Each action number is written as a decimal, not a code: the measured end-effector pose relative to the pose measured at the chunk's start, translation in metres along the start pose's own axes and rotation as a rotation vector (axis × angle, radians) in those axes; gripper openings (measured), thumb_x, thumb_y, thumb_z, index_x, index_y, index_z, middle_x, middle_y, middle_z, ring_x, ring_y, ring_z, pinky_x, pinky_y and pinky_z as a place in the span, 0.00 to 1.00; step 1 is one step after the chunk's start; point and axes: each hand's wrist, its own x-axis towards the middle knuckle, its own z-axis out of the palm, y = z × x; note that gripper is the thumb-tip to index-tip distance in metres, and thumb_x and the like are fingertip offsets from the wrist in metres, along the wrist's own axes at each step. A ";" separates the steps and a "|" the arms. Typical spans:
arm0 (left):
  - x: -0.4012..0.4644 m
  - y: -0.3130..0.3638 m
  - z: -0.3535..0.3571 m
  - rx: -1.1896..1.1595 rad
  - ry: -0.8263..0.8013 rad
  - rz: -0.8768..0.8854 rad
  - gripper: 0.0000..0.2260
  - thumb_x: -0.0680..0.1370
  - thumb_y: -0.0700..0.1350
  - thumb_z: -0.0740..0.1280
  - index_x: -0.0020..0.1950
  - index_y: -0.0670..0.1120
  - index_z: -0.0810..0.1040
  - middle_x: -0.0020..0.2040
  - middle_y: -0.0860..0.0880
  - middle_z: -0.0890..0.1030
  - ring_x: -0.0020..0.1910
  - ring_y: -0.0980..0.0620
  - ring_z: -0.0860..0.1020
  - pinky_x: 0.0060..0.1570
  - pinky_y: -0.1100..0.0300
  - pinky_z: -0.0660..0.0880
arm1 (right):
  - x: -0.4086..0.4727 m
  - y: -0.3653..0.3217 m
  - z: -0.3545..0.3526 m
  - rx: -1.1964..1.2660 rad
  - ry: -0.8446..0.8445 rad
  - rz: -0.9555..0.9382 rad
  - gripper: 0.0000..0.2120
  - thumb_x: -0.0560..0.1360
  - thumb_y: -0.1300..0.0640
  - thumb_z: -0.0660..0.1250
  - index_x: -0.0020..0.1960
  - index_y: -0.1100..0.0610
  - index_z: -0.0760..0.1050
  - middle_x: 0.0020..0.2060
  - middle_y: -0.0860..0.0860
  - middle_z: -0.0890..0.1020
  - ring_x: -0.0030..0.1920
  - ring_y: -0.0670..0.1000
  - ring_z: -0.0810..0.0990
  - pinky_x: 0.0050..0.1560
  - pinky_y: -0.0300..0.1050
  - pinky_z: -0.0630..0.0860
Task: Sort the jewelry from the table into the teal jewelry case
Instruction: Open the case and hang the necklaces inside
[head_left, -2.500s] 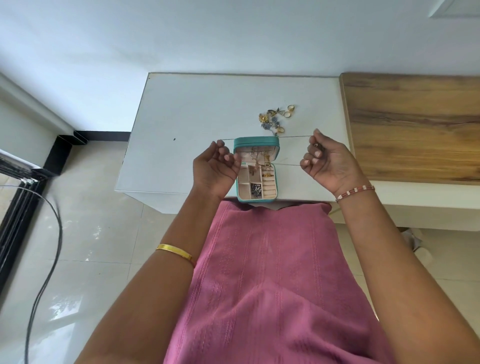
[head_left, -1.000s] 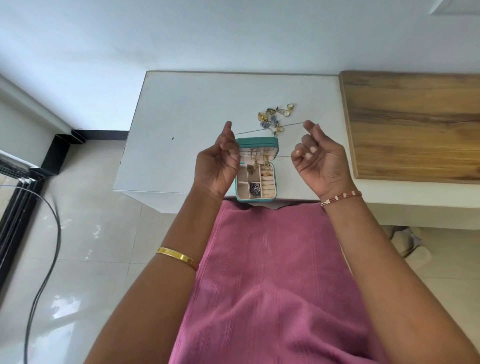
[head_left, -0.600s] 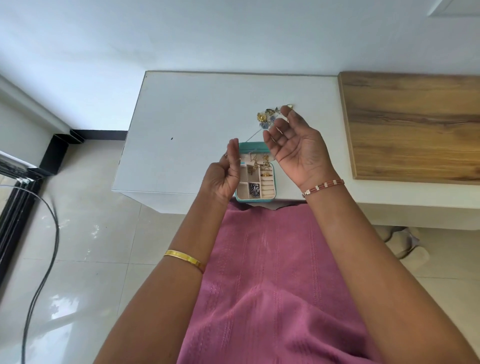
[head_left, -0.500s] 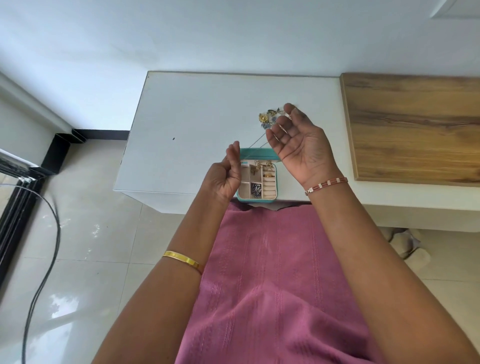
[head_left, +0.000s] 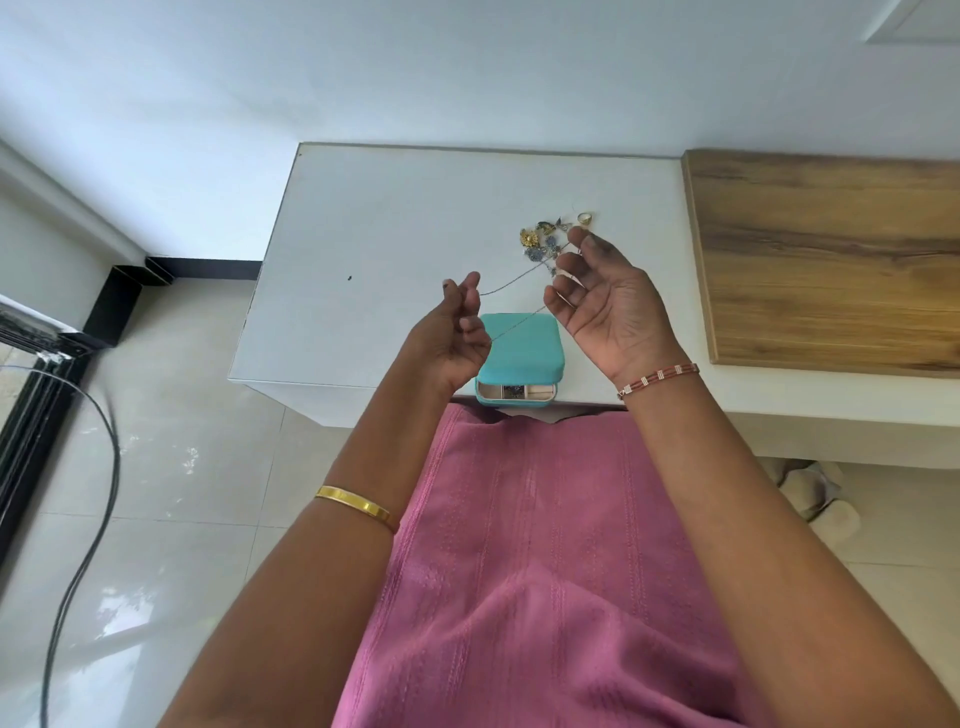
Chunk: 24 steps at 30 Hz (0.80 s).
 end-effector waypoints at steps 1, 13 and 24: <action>0.000 0.001 0.001 0.057 0.009 0.012 0.09 0.80 0.49 0.60 0.47 0.47 0.76 0.24 0.55 0.74 0.16 0.60 0.64 0.16 0.70 0.60 | -0.001 0.000 0.000 -0.013 0.007 0.003 0.08 0.78 0.59 0.59 0.44 0.55 0.76 0.28 0.48 0.79 0.27 0.45 0.75 0.34 0.37 0.75; -0.002 0.010 0.005 0.159 -0.024 -0.002 0.12 0.82 0.49 0.57 0.45 0.47 0.76 0.19 0.54 0.64 0.16 0.59 0.59 0.16 0.68 0.56 | -0.018 0.014 -0.006 -1.101 -0.172 -0.124 0.05 0.75 0.62 0.65 0.42 0.61 0.79 0.24 0.53 0.70 0.24 0.46 0.66 0.28 0.40 0.67; -0.004 0.003 0.000 0.188 -0.074 -0.037 0.12 0.81 0.48 0.57 0.44 0.45 0.76 0.24 0.54 0.75 0.20 0.60 0.71 0.21 0.69 0.69 | -0.027 0.006 0.013 -1.555 -0.445 -0.048 0.04 0.72 0.58 0.69 0.41 0.58 0.81 0.28 0.47 0.77 0.28 0.40 0.71 0.31 0.31 0.63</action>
